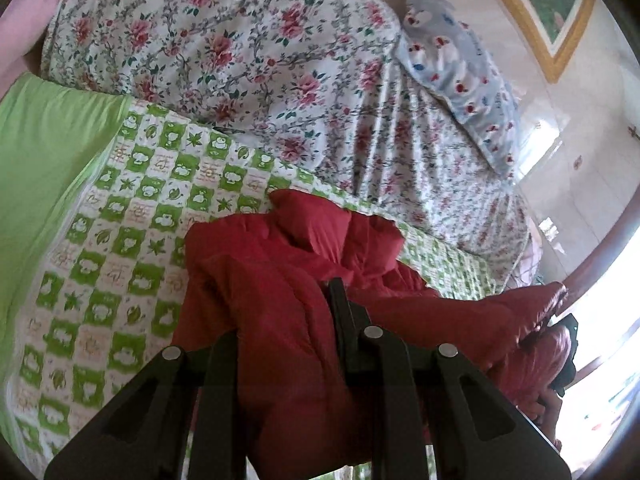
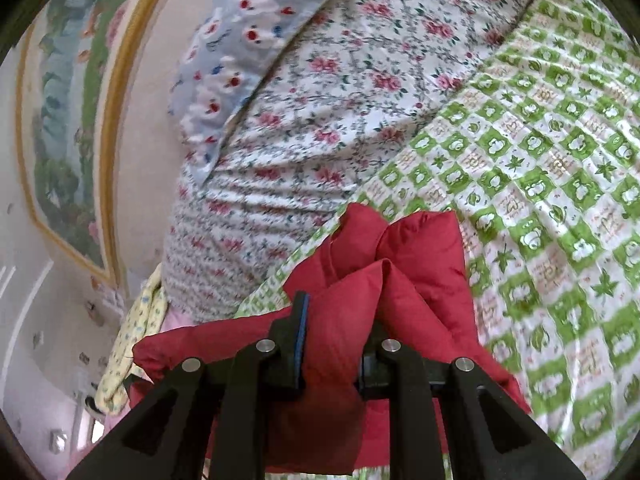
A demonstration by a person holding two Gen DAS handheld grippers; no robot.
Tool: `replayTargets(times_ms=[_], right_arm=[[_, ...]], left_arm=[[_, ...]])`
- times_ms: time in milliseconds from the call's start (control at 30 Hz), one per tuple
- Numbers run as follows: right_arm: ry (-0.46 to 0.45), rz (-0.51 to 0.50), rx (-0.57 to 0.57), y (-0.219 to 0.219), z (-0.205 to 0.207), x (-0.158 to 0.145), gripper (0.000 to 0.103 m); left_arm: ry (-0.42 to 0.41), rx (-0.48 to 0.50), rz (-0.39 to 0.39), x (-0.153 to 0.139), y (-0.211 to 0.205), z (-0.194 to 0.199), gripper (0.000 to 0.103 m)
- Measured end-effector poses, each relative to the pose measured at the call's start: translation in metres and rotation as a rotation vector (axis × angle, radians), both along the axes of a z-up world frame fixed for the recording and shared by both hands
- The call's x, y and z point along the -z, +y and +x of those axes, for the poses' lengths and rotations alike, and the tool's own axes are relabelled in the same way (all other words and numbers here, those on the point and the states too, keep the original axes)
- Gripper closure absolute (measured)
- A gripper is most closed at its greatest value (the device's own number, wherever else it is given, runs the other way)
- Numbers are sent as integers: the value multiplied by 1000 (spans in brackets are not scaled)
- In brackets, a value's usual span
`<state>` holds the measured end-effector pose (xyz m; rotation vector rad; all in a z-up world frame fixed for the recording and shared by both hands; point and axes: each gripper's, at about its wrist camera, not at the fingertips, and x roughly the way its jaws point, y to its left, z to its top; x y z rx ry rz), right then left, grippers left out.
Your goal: Fold large clothes
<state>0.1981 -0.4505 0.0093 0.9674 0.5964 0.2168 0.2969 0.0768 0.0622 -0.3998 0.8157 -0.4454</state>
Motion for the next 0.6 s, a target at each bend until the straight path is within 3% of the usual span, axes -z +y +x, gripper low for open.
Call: replayTargets(times_ms=[600], right_arm=[[157,43,144,-22,120,76,81]], left_arm=[[191,-55,33,90,-22,139,83]])
